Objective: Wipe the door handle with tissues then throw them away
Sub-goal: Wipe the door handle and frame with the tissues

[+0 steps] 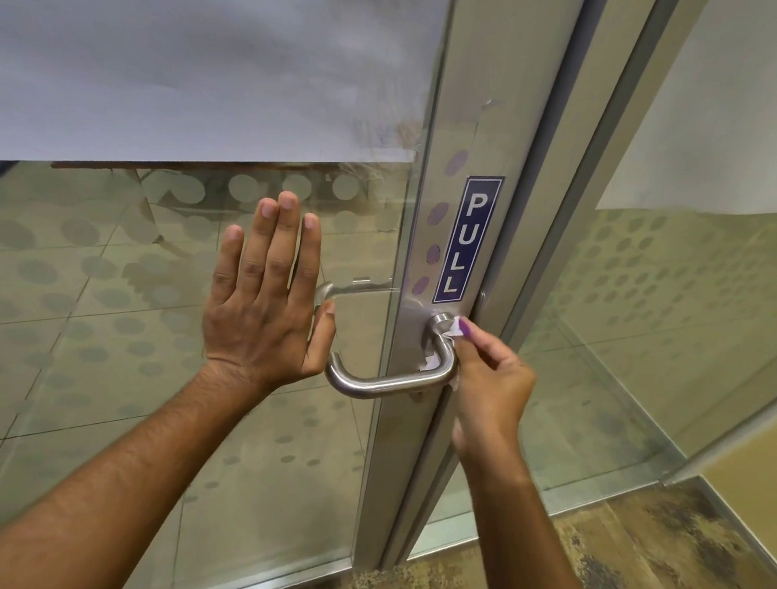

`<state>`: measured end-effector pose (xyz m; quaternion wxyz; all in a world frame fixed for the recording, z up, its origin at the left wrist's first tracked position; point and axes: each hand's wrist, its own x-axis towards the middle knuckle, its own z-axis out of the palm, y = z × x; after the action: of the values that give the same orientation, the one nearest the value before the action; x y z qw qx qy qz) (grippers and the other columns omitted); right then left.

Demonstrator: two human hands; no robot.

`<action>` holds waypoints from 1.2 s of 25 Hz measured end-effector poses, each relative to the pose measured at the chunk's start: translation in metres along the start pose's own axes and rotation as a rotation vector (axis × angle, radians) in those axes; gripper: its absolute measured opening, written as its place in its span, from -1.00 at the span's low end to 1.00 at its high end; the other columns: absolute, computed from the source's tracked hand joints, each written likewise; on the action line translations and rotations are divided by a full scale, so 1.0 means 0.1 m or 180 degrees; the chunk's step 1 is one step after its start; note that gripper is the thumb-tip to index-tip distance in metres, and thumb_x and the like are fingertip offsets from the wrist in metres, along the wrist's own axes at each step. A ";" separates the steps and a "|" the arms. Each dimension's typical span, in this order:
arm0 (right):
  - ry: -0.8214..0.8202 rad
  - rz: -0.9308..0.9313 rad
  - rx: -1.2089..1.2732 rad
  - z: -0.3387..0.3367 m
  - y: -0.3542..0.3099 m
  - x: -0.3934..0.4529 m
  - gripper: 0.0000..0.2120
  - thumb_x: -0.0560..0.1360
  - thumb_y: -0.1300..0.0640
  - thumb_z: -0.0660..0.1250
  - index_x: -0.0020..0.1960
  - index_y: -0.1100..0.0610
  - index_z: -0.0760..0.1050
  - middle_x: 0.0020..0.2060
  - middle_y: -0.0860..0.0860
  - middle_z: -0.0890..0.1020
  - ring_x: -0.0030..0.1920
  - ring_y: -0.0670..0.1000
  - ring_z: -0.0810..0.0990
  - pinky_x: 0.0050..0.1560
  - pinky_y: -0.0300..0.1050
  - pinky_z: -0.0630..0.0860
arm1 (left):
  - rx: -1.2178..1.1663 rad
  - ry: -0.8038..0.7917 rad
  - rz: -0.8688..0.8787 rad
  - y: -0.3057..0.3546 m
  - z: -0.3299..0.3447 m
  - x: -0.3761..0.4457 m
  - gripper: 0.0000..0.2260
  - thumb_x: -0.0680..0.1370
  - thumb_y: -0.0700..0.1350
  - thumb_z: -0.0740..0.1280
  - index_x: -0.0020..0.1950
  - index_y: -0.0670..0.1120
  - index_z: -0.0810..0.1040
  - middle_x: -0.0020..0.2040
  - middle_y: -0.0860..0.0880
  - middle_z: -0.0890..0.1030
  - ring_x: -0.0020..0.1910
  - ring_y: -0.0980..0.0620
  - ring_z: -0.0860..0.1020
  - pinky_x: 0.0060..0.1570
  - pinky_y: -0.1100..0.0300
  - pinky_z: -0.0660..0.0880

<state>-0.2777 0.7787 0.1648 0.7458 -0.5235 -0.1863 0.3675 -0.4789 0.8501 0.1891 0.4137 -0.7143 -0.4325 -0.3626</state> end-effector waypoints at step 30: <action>-0.0088 -0.4886 -0.1981 0.77 -0.75 0.17 -0.74 0.49 0.40 0.38 0.17 0.38 0.58 0.14 0.28 0.64 0.20 0.23 0.61 0.27 0.08 0.52 | 0.0128 0.0005 -0.0004 -0.06 -0.13 0.33 -0.20 0.53 0.15 0.17 0.61 -0.25 -0.04 0.57 -0.29 0.03 0.61 -0.12 -0.20 0.58 -0.08 -0.17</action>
<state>-0.2907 0.8274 0.2617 0.6080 -0.4286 -0.5943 -0.3058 -0.4746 0.8503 0.2253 0.4281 -0.7053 -0.4398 -0.3547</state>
